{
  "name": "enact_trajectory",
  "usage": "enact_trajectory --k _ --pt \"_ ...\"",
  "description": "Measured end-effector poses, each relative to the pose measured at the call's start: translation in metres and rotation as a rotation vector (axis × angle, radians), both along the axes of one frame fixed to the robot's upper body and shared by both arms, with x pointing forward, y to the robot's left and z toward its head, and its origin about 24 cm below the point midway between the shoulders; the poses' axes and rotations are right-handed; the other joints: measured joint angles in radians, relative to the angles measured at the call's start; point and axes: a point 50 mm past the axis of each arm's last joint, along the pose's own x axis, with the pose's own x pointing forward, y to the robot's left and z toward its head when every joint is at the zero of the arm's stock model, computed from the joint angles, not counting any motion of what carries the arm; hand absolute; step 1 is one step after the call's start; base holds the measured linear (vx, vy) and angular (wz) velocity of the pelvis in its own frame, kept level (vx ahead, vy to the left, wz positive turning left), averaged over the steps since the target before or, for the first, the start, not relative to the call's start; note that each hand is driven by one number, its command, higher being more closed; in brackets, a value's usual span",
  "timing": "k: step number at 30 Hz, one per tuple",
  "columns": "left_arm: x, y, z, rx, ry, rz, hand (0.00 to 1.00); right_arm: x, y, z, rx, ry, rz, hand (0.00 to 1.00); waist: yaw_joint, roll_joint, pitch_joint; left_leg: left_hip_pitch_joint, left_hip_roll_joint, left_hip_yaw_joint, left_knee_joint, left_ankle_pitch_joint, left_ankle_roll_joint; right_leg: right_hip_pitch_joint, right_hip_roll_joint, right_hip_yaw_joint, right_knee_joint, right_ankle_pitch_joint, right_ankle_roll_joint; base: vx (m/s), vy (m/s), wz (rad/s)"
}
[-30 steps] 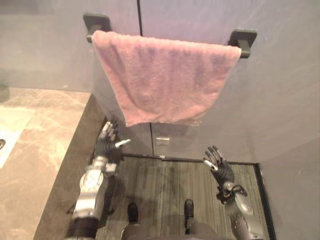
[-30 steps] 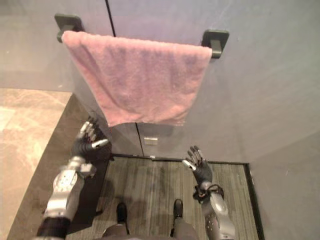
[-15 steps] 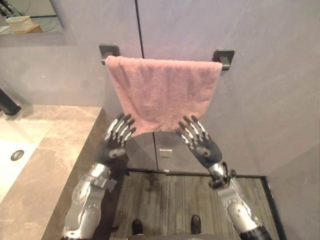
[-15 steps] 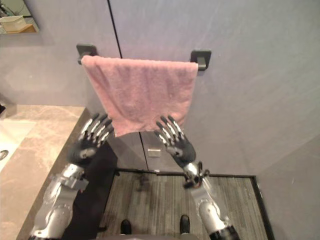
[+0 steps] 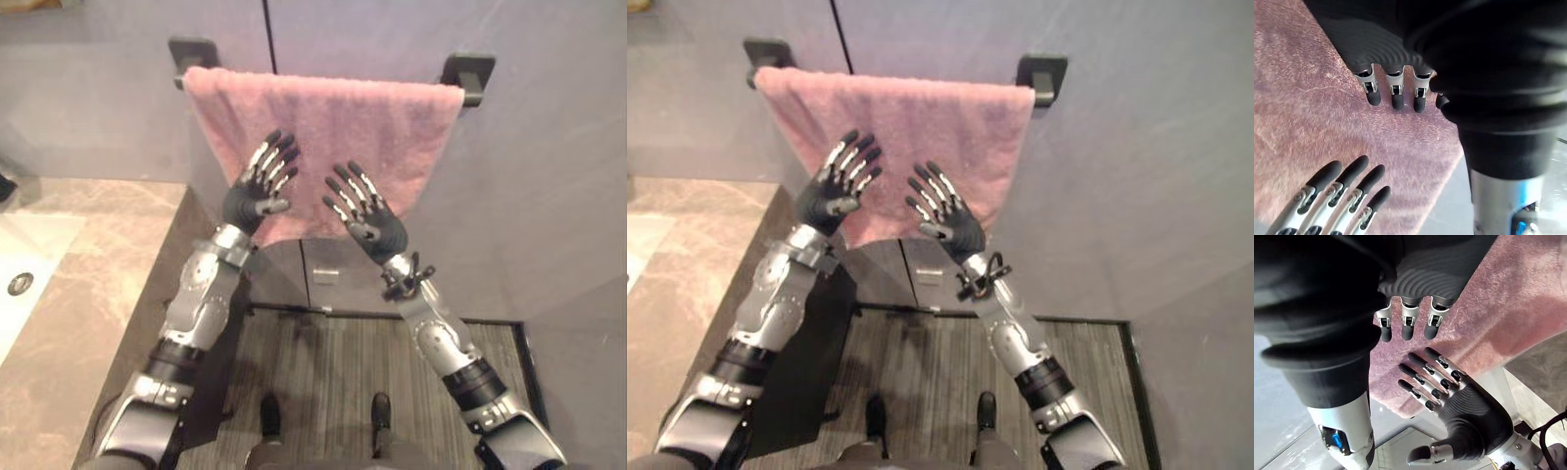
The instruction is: Organize washtable
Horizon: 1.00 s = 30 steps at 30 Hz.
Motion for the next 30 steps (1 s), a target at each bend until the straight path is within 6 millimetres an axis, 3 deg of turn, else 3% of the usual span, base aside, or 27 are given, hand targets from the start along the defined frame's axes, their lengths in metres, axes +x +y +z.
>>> enact_trajectory --k 4,11,24,27,30 --pt "0.011 -0.010 0.013 0.053 -0.029 0.023 0.00 0.005 0.000 0.004 -0.001 0.001 -0.021 0.00 -0.002 0.000 0.016 -0.007 -0.002 0.001 0.006 0.006 0.002 -0.003 0.001 -0.012 0.000 0.001 -0.001 0.12 0.045 0.04" --pt "0.025 -0.010 0.023 0.113 -0.045 0.123 0.00 0.010 0.002 0.014 -0.001 -0.024 -0.023 0.00 0.001 -0.001 0.050 -0.013 -0.002 0.003 0.000 0.004 0.001 -0.004 0.001 -0.015 0.000 0.000 -0.001 0.01 0.050 0.03" --pt "0.027 -0.010 0.016 0.112 -0.028 0.173 0.00 0.017 -0.012 0.009 -0.025 0.001 -0.119 0.00 0.012 -0.002 0.055 -0.020 0.000 0.020 0.000 0.006 0.002 -0.018 0.001 -0.010 0.000 0.004 -0.002 0.04 0.035 -0.02" --pt "0.020 -0.008 0.005 0.069 -0.006 0.166 0.00 0.013 -0.013 -0.001 -0.064 0.008 -0.130 0.00 0.010 -0.002 0.055 0.002 -0.001 0.021 0.005 0.005 0.002 0.003 0.000 -0.011 0.000 0.001 0.000 0.09 0.042 -0.01" --pt "0.007 -0.006 -0.020 0.058 0.051 0.152 0.00 0.001 -0.024 -0.032 -0.128 0.082 -0.172 0.00 0.010 -0.002 0.055 0.020 -0.002 0.020 0.005 0.001 0.005 0.022 0.000 -0.012 0.000 -0.005 0.001 0.07 0.052 0.02"
